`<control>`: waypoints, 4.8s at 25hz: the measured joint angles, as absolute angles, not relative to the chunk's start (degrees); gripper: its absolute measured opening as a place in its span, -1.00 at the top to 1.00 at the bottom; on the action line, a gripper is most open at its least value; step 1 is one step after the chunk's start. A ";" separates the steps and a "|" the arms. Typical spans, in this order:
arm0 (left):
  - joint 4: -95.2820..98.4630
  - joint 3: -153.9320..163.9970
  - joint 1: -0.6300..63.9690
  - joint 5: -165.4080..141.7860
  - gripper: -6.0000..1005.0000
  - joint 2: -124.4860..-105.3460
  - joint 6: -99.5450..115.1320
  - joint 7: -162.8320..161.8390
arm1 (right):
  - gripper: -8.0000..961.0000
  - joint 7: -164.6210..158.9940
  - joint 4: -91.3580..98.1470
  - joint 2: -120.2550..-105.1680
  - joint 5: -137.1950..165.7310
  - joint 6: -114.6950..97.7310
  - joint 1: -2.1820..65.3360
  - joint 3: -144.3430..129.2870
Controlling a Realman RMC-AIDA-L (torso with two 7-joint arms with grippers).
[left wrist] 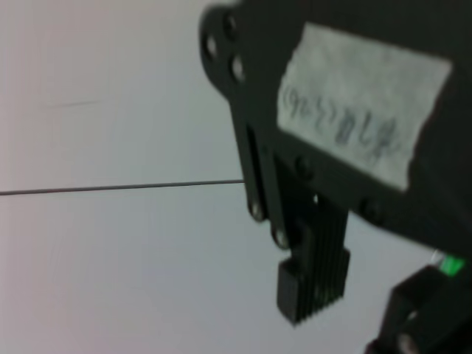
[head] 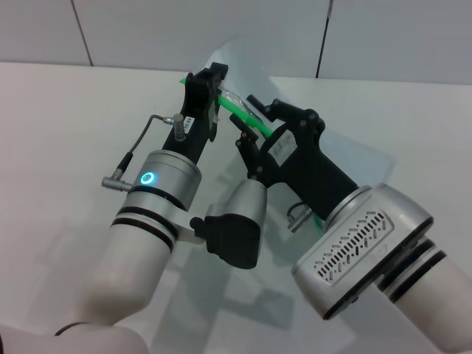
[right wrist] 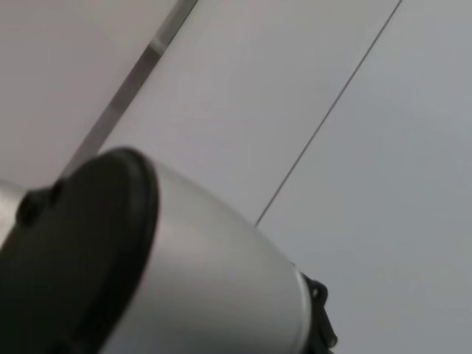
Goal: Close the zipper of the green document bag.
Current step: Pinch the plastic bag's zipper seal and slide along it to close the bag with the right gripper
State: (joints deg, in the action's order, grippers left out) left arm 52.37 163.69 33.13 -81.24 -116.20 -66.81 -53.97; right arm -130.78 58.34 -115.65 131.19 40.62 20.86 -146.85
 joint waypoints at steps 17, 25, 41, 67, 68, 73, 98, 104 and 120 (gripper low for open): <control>52.47 163.34 33.05 -83.40 0.86 -116.10 -69.81 -56.65 | 0.31 -130.12 58.01 -115.79 130.82 39.48 20.52 -146.69; 52.47 163.62 33.26 -83.91 0.85 -116.10 -69.67 -56.35 | 0.31 -130.00 57.39 -115.85 130.06 40.05 20.62 -146.49; 52.47 163.74 33.36 -84.90 0.85 -116.19 -69.26 -56.00 | 0.32 -129.98 57.06 -115.84 130.07 40.08 20.79 -145.81; 52.47 163.74 33.23 -85.51 0.83 -116.19 -69.17 -54.85 | 0.60 -129.99 56.77 -115.84 129.20 40.08 21.32 -145.72; 52.46 163.74 33.22 -85.51 0.83 -116.19 -69.17 -54.84 | 0.63 -129.99 56.77 -115.84 129.20 40.07 21.34 -145.72; 52.47 163.74 33.25 -85.52 0.83 -116.19 -69.17 -54.84 | 0.73 -129.99 56.78 -115.84 129.19 40.06 21.39 -145.77; 52.56 163.37 33.04 -85.66 0.81 -116.17 -71.03 -57.63 | 0.82 -130.15 56.09 -115.84 129.20 40.12 20.92 -145.74; 52.59 163.29 32.94 -85.69 0.81 -116.11 -71.53 -58.35 | 0.82 -130.49 55.82 -115.84 129.15 40.16 20.77 -145.12; 52.65 163.30 32.87 -85.62 0.80 -116.10 -72.87 -59.26 | 0.82 -130.45 54.30 -115.84 127.70 41.66 20.46 -145.14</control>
State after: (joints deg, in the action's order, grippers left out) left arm 52.65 163.30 32.87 -85.62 -116.10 -72.87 -59.26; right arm -130.45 54.30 -115.84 127.71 41.66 20.46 -145.14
